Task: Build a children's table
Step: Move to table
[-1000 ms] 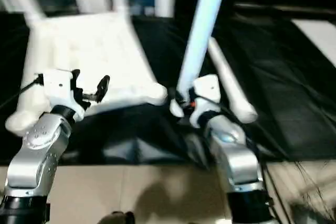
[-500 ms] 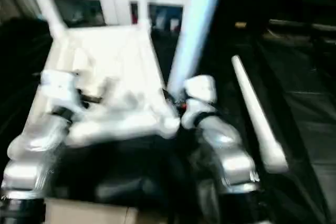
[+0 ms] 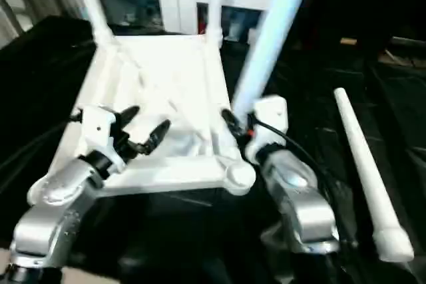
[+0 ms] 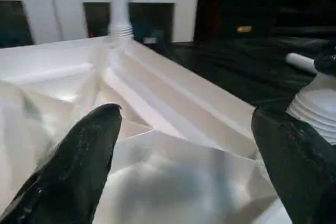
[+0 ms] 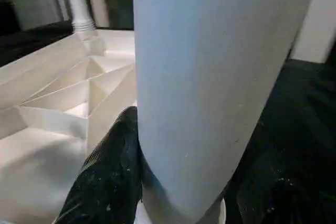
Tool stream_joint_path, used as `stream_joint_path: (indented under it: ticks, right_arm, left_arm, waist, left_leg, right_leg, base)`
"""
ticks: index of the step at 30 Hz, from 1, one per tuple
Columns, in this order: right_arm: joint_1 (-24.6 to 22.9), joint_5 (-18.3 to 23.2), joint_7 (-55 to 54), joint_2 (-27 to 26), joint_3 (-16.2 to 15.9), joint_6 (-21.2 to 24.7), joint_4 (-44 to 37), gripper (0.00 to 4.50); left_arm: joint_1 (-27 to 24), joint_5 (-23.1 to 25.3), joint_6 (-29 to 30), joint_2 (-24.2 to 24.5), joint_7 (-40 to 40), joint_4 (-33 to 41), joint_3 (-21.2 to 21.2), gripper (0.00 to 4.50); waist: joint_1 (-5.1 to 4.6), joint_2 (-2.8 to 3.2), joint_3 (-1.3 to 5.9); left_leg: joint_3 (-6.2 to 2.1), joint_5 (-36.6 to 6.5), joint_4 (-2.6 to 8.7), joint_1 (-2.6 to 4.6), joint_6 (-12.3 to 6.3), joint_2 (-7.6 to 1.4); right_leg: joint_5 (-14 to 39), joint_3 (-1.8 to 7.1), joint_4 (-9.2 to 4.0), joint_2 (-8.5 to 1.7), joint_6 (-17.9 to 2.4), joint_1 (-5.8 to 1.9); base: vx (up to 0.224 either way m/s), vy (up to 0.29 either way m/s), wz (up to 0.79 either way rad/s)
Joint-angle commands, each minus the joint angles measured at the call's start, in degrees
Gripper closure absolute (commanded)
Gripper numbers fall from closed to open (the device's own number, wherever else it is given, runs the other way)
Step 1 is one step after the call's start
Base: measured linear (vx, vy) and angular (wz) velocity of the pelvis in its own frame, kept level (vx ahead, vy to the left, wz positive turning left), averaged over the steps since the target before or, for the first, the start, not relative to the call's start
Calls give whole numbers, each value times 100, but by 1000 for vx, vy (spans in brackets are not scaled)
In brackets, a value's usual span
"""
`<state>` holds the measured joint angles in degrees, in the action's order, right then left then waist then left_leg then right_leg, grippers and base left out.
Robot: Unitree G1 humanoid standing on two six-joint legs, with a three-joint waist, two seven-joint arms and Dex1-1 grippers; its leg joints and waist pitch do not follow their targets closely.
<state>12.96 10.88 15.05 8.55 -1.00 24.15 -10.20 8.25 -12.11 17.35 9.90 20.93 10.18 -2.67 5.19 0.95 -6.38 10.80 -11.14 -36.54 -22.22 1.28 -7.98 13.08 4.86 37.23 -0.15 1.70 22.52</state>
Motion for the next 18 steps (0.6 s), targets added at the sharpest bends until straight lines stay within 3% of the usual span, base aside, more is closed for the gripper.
stream_joint_path:
  ticks: [1,2,3,4,5,6,7,8,9,11,12,13,14,15,16,17,18]
  right_arm:
    - [-29,10,13,-2,-24,46,-177,264]
    - [-26,17,17,4,-34,57,-173,264]
    - [-17,19,18,16,-54,86,-157,264]
    - [-9,22,12,25,-69,114,-142,264]
    - [-2,20,13,29,-81,120,-135,264]
    - [1,20,15,31,-86,121,-133,264]
    - [9,24,25,32,-95,124,-129,264]
    - [10,26,28,31,-96,133,-135,264]
    - [26,8,45,39,-104,140,-125,264]
    - [41,-1,56,43,-100,139,-97,264]
    - [47,-12,66,57,-100,131,-77,264]
    - [60,-19,76,76,-94,124,-53,264]
    - [60,-19,76,76,-94,124,-53,264]
    - [74,-17,76,81,-86,123,-40,264]
    - [91,-23,73,91,-83,117,-29,264]
    - [101,-28,71,97,-81,111,-24,264]
    - [110,-28,70,103,-77,107,-20,264]
  left_arm:
    - [3,4,43,-40,-149,99,23,7]
    - [5,23,57,-44,-180,103,22,7]
    - [14,244,14,17,-279,114,-56,7]
    - [22,513,-64,99,-363,119,-155,7]
    - [31,584,-57,108,-400,101,-176,7]
    - [34,596,-46,104,-411,92,-178,7]
    - [35,580,-4,43,-476,71,-148,7]
    - [33,570,9,15,-501,66,-133,7]
    - [55,567,12,-49,-592,46,-95,7]
    - [90,573,34,-86,-676,11,-62,7]
    - [106,557,35,-106,-694,-3,-47,7]
    - [132,563,46,-129,-742,-22,-30,7]
    - [132,563,46,-129,-742,-22,-30,7]
    - [152,591,42,-132,-782,-49,-24,7]
    - [177,638,25,-131,-846,-90,-21,7]
    - [199,527,75,-212,-900,-133,72,7]
    - [234,424,157,-275,-945,-176,158,7]
  waist:
    - [54,-243,211]
    - [39,-6,283]
    - [-201,46,302]
    - [-285,181,397]
    - [-477,252,443]
    - [-466,273,425]
    - [-509,271,408]
    - [-524,289,415]
    - [-586,273,477]
    - [-570,243,508]
    - [-563,243,521]
    - [-522,256,483]
    - [-537,227,479]
    - [-545,179,461]
    - [-553,69,441]
    - [-561,11,446]
    - [-476,-212,410]
  left_leg:
    - [-578,-1099,72,-273,-395,-232]
    - [-667,-966,251,-193,-461,-316]
    - [-633,-1408,696,-16,-520,-313]
    - [-666,-1622,773,223,-479,-315]
    - [-835,-1544,895,272,-92,-483]
    - [-894,-1560,949,214,385,-593]
    - [-929,-1884,1037,219,1211,-693]
    - [-974,-2161,1106,259,1557,-741]
    - [-1263,-2434,1141,385,1672,-1028]
    - [-1425,-2106,1147,415,1198,-1194]
    - [-1396,-1720,1134,354,690,-1153]
    - [-1324,-2082,1244,208,449,-1040]
    - [-1349,-2406,1279,204,313,-999]
    - [-1366,-2891,1315,182,117,-875]
    - [-1354,-3230,1341,96,-83,-720]
    - [-1262,-3294,1264,52,-173,-568]
    - [-683,-2386,372,-223,-352,140]
  right_leg:
    - [3891,733,-994,-1256,-424,-481]
    - [3596,573,-974,-1201,-654,-374]
    - [2728,25,-717,-587,-907,-208]
    - [1934,-222,-511,-296,-915,-55]
    - [13,-586,-26,-178,-656,36]
    - [-291,-599,-29,-233,-588,6]
    - [-414,-647,-45,-308,-457,-4]
    - [-296,-693,-4,-299,-402,-7]
    - [199,-717,119,-361,-176,42]
    - [466,-700,246,-396,-120,109]
    - [597,-693,333,-392,-129,118]
    - [762,-703,361,-358,-221,58]
    - [784,-674,338,-370,-265,41]
    - [755,-631,231,-403,-458,-4]
    - [826,-554,45,-483,-806,-91]
    - [830,-517,-130,-550,-1117,-145]
    - [1830,-391,-917,-977,-2060,-288]
  base:
    - [-43,181,-72]
    - [-29,247,-52]
    - [-8,273,-18]
    - [-8,273,-18]
    - [-22,242,-5]
    - [-53,185,2]
    - [-53,185,2]
    - [-57,107,3]
    - [-64,36,-2]
    - [-70,6,-4]
    - [-99,-62,-7]
    - [-99,-62,-7]
    - [-103,-118,-11]
    - [-102,-188,-14]
    - [-102,-188,-14]
    - [-109,-240,-17]
    - [-93,-265,-10]
